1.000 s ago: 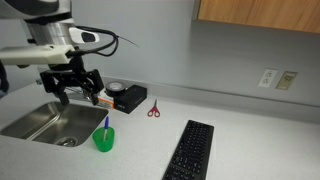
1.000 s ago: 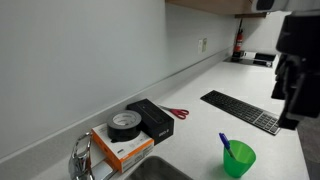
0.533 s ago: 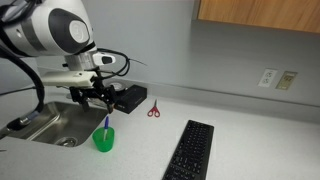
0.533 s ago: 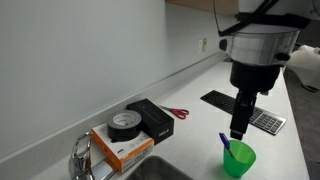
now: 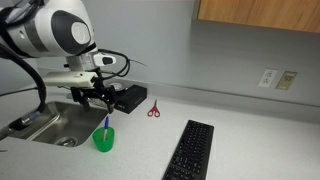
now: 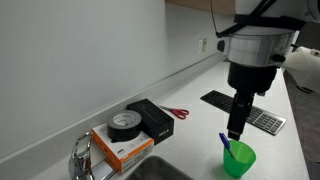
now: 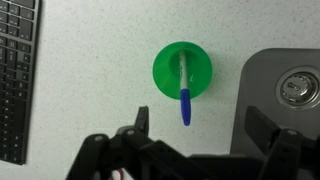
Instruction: Remove the pen from the cup and put it on the base top
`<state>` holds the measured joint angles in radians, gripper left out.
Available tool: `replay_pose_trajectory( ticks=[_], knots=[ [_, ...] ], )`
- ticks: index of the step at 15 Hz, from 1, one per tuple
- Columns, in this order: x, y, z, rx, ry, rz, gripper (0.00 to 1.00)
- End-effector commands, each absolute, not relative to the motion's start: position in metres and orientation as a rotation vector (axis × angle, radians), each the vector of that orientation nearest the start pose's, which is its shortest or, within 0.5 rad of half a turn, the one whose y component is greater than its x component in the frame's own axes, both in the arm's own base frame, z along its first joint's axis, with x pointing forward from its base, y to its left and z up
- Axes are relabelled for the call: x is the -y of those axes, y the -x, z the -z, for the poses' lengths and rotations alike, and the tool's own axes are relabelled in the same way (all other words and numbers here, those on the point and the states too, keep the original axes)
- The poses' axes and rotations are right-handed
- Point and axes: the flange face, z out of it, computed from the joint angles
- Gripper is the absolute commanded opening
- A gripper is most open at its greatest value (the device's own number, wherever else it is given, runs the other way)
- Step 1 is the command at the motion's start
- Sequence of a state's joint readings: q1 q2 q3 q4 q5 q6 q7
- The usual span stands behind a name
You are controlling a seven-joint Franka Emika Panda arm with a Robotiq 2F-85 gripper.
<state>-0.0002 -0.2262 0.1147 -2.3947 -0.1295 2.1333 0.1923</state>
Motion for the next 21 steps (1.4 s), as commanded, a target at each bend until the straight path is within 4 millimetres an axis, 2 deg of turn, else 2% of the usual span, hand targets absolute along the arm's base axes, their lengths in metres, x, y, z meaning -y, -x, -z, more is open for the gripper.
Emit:
replay_pose_trajectory(
  ticks=[1, 9, 10, 11, 13, 14, 21],
  knots=[
    [-0.047, -0.458, -0.383, -0.061, 3.303, 0.013, 1.0],
    [-0.045, -0.459, -0.349, -0.121, 3.374, 0.045, 1.0],
    [-0.045, -0.46, -0.347, -0.123, 3.374, 0.036, 0.96],
    [-0.045, -0.46, -0.346, -0.132, 3.372, 0.04, 0.74],
    [-0.044, -0.461, -0.345, -0.135, 3.373, 0.038, 0.69],
    [-0.044, -0.461, -0.345, -0.136, 3.371, 0.039, 0.63],
    [-0.043, -0.474, -0.345, -0.102, 3.333, 0.138, 0.07]
  ],
)
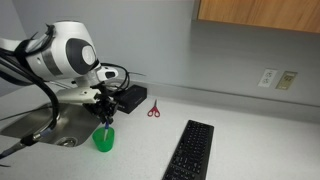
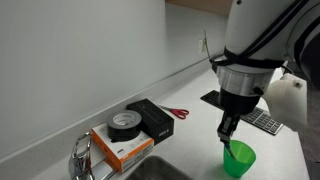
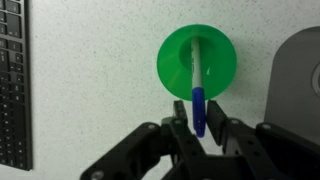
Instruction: Remove the pen from the cup and put it on the base top
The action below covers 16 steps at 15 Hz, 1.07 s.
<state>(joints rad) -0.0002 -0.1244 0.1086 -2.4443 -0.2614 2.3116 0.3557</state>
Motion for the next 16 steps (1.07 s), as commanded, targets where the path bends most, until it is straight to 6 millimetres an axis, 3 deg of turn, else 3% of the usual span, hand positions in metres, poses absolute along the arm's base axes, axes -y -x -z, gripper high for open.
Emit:
replay_pose_trajectory(
  ticks=[1, 6, 13, 16],
  knots=[
    [-0.043, -0.476, -0.344, -0.096, 3.324, 0.152, 0.0],
    [-0.043, -0.476, -0.346, -0.082, 3.306, 0.177, 0.03],
    [-0.043, -0.445, -0.371, -0.048, 3.295, 0.229, 0.03],
    [-0.037, -0.437, -0.394, -0.075, 3.26, 0.289, 0.03]
  ],
)
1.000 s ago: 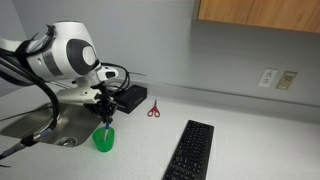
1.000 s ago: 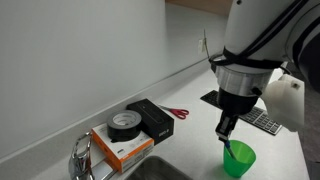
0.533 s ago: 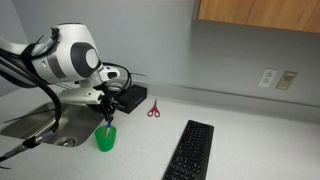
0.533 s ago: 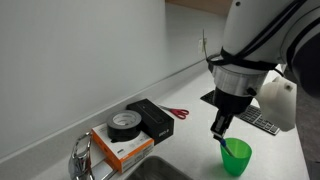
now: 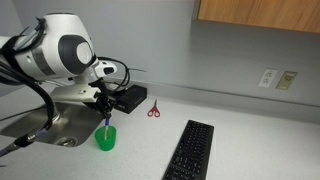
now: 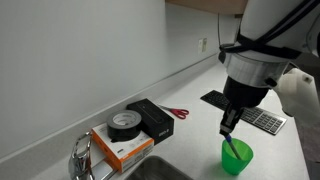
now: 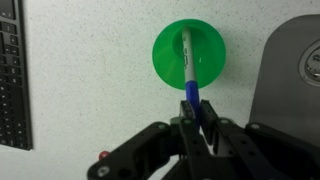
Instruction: Remove the pen from the cup and put it on the base top
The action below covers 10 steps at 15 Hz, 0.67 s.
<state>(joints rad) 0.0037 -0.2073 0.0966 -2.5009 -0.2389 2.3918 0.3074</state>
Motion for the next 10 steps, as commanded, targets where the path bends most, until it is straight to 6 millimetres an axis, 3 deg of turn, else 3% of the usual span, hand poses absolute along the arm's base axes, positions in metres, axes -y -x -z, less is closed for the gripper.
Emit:
replay_pose_trajectory(
  ticks=[1, 4, 7, 9, 10],
  knots=[
    [-0.033, -0.436, -0.406, -0.1, 3.238, 0.326, 0.03],
    [-0.013, -0.436, -0.447, -0.219, 3.17, 0.444, 0.03],
    [0.024, -0.446, -0.481, -0.393, 3.13, 0.517, 0.03],
    [0.055, -0.464, -0.484, -0.513, 3.146, 0.479, 0.03],
    [0.072, -0.476, -0.475, -0.581, 3.15, 0.438, 0.03]
  ],
)
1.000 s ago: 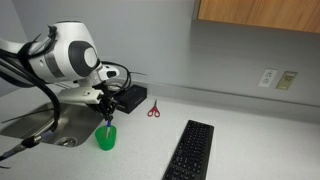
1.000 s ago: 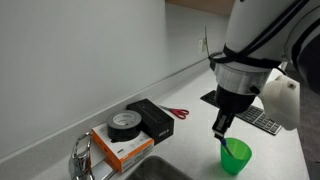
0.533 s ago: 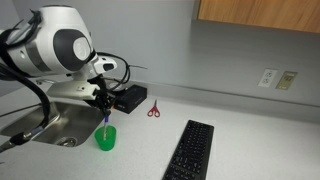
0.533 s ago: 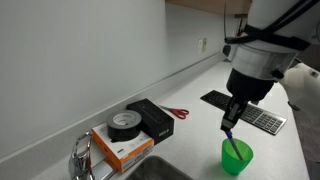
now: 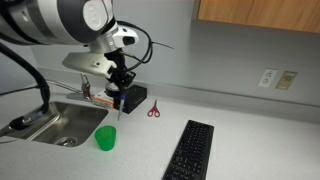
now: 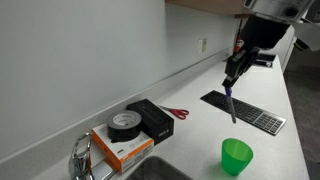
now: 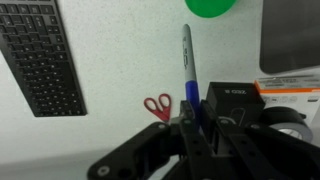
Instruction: Remove the pen from the cup and put it on the base top
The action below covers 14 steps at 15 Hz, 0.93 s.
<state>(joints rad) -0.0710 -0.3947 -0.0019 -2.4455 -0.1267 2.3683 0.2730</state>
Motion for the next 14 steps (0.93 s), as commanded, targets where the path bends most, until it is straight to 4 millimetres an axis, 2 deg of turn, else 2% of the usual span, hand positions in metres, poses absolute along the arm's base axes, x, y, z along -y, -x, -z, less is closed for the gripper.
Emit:
replay_pose_trajectory(
  ticks=[1, 4, 8, 12, 13, 14],
  knots=[
    [0.085, -0.487, -0.465, -0.622, 3.151, 0.387, 0.03],
    [0.105, -0.519, -0.413, -0.679, 3.161, 0.18, 0.03],
    [0.098, -0.556, -0.339, -0.628, 3.126, -0.104, 0.03],
    [0.092, -0.586, -0.301, -0.633, 3.111, -0.196, 0.03],
    [0.09, -0.591, -0.297, -0.634, 3.114, -0.202, 0.25],
    [0.089, -0.596, -0.294, -0.632, 3.115, -0.207, 0.39]
  ],
)
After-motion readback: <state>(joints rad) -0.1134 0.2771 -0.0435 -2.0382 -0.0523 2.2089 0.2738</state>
